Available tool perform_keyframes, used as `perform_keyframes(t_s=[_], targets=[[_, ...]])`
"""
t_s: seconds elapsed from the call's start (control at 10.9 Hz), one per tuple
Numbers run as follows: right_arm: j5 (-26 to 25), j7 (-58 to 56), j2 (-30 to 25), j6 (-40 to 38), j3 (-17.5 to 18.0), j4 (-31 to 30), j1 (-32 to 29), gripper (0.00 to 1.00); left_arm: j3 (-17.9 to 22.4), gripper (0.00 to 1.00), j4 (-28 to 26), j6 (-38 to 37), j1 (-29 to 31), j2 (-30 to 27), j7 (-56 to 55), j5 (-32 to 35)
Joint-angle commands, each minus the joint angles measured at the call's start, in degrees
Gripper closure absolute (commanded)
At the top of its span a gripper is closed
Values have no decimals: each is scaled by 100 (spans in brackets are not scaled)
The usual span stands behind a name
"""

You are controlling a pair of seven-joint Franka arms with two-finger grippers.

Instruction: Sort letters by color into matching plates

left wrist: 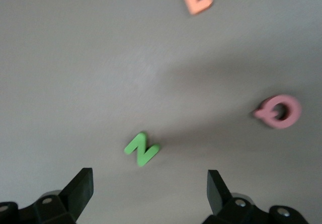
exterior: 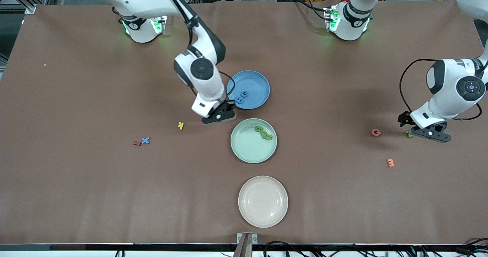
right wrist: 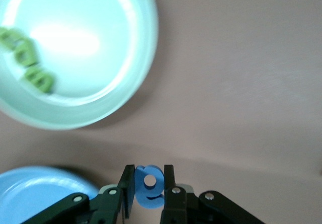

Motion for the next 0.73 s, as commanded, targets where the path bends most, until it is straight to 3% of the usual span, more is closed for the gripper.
perform_keyframes(t_s=[0.0, 0.28, 0.37, 0.46, 0.55, 0.64], targets=[[-225, 124, 24, -220, 265, 88, 270, 87, 480, 0, -223, 411, -178, 5, 185, -268], [-243, 132, 165, -299, 265, 88, 614, 82, 937, 8, -171, 491, -477, 127, 848, -698], [-226, 132, 174, -308, 274, 114, 623, 70, 999, 9, -135, 657, -477, 215, 1131, -812], [-226, 185, 174, -308, 274, 132, 623, 10, 1017, 10, -135, 702, -477, 242, 1308, -839], [-217, 281, 165, -308, 283, 132, 623, 0, 1017, 10, -126, 711, -477, 277, 1597, -840], [-226, 291, 156, -317, 283, 141, 614, 0, 1017, 10, -39, 711, -477, 365, 2035, -848]])
